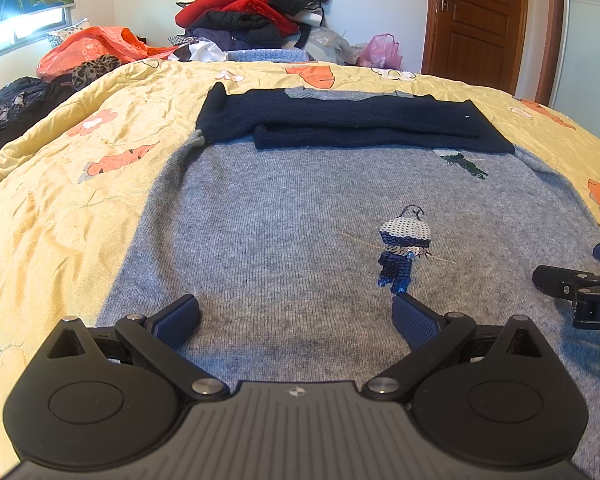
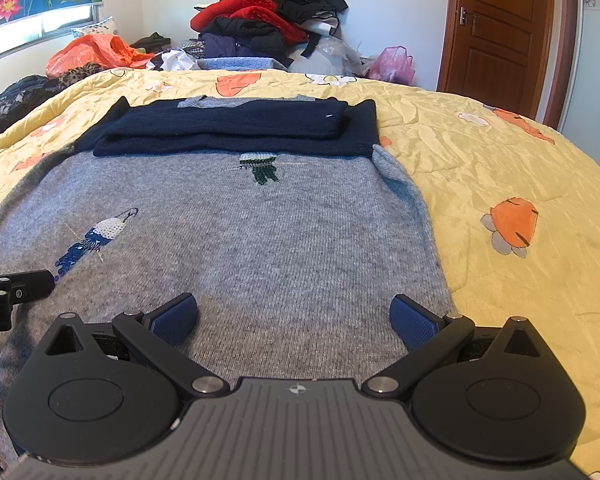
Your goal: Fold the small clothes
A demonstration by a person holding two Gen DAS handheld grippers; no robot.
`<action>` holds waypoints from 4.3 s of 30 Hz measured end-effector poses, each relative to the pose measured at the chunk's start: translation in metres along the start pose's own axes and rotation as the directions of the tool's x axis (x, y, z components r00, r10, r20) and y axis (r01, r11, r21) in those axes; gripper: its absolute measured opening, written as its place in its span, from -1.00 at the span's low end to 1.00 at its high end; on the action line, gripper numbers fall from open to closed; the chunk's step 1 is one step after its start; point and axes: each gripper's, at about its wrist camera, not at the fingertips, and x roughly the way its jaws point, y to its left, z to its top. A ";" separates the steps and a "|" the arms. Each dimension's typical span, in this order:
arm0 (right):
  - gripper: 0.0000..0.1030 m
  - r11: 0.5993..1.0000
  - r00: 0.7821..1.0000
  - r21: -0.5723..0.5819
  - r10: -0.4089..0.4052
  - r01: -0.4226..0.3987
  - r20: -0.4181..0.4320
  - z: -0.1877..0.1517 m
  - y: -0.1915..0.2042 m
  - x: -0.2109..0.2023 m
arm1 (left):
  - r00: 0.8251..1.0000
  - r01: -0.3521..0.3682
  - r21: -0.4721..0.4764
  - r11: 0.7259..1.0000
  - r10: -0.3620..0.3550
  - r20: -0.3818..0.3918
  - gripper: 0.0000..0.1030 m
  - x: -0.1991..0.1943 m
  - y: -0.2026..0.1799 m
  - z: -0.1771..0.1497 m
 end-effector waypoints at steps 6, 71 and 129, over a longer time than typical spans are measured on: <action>1.00 0.999 0.999 0.024 0.033 -0.033 -0.024 -0.014 -0.005 -0.029 | 0.999 -0.031 0.053 0.998 0.032 -0.013 1.00 -0.017 0.005 -0.009; -0.74 0.480 0.674 0.637 0.734 -0.603 0.086 -0.037 -0.176 -0.116 | 0.784 0.473 -0.520 0.711 -0.610 -0.120 -0.81 -0.069 0.157 -0.019; -0.72 0.347 0.626 0.643 0.732 -0.683 0.270 0.059 -0.184 -0.045 | 0.916 0.397 -0.090 0.913 -0.388 0.101 -0.84 -0.036 0.103 0.127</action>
